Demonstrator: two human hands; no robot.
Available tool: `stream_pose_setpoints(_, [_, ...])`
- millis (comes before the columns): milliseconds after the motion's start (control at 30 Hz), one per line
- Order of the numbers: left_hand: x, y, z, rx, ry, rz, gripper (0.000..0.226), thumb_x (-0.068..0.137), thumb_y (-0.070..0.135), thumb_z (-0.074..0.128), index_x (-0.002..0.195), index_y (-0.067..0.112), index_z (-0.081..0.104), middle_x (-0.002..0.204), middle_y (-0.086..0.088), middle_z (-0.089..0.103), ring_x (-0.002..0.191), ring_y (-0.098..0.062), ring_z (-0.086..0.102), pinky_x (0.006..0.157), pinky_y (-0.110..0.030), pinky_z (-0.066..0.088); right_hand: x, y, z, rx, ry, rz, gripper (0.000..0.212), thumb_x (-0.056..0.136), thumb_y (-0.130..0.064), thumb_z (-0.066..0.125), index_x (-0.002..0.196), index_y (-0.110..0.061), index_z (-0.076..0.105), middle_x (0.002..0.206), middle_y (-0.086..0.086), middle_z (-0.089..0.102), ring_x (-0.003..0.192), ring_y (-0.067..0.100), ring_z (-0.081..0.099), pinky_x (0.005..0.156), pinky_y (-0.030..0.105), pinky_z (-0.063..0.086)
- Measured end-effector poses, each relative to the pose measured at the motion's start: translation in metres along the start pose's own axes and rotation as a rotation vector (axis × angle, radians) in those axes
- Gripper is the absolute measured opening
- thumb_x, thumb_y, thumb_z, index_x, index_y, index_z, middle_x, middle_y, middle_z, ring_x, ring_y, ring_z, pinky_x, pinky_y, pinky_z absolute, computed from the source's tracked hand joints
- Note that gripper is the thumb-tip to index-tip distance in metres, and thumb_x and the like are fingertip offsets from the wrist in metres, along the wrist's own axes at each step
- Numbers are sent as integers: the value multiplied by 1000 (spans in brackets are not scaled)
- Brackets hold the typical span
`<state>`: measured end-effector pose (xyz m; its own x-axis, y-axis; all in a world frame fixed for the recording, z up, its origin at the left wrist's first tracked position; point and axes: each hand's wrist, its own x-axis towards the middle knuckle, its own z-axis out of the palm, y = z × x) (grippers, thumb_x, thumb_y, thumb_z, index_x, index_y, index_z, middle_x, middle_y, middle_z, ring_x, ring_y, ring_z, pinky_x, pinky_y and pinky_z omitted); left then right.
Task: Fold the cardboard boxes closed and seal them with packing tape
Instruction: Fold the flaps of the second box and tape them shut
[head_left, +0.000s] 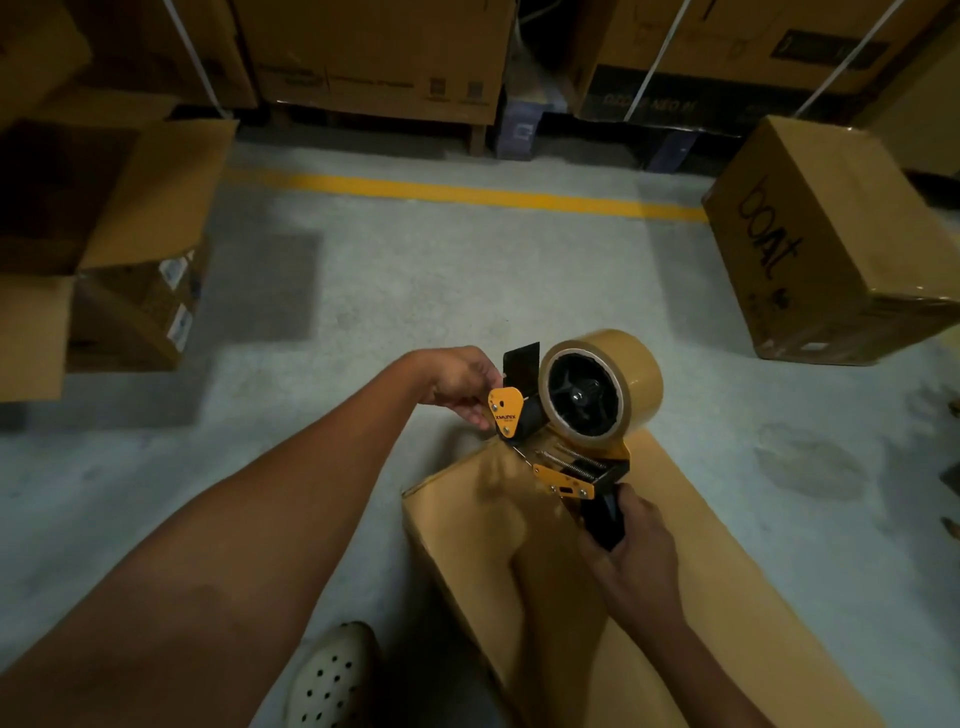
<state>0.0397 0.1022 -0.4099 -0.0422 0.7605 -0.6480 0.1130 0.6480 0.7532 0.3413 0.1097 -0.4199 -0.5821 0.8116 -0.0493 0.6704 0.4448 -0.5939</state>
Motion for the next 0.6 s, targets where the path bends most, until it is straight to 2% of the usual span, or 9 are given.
stream_pose_setpoints(167, [6,-13,5,-16,15,22,28,96,-8,51,79,3,69,68,-9,73,58,-13,69,56,-19,57,3,-5,4,-70,-4,13,28,77,-23,77,96,-17,57,93,-6,54,97,22,50,71,30,36])
stream_pose_setpoints(267, [4,-25,19,-54,42,56,24,94,-4,56,75,6,65,60,-6,67,55,-11,62,50,-17,50,3,-9,7,-109,-17,30,29,79,-25,77,100,-18,58,100,-3,60,106,21,48,75,30,39])
stream_pose_setpoints(367, [3,-34,36,-88,130,141,19,91,0,57,74,9,59,63,-8,57,57,-17,52,52,-23,43,3,-9,9,-125,-18,51,33,80,-28,78,105,-17,59,108,2,63,112,23,48,79,30,43])
stream_pose_setpoints(433, [6,-38,42,-68,161,199,16,92,5,58,78,14,57,66,-4,55,60,-14,49,54,-22,40,2,-11,8,-135,-19,62,37,79,-27,78,109,-17,60,111,3,63,114,24,48,82,31,44])
stream_pose_setpoints(500, [6,-44,45,30,153,209,9,95,17,57,87,19,59,80,-2,61,72,-14,56,67,-25,45,2,-13,7,-148,-19,76,39,79,-24,78,112,-16,59,112,4,62,114,25,50,82,29,43])
stream_pose_setpoints(533, [8,-50,46,99,145,191,8,96,24,56,97,20,62,95,-6,66,87,-19,61,79,-30,48,3,-14,7,-149,-19,76,39,79,-23,78,113,-15,59,112,4,62,113,25,50,81,28,42])
stream_pose_setpoints(600, [8,-58,48,231,161,159,27,99,27,52,122,17,61,126,-13,63,116,-28,58,99,-36,43,3,-14,7,-144,-27,80,40,80,-24,77,115,-16,59,112,3,62,114,23,49,80,26,40])
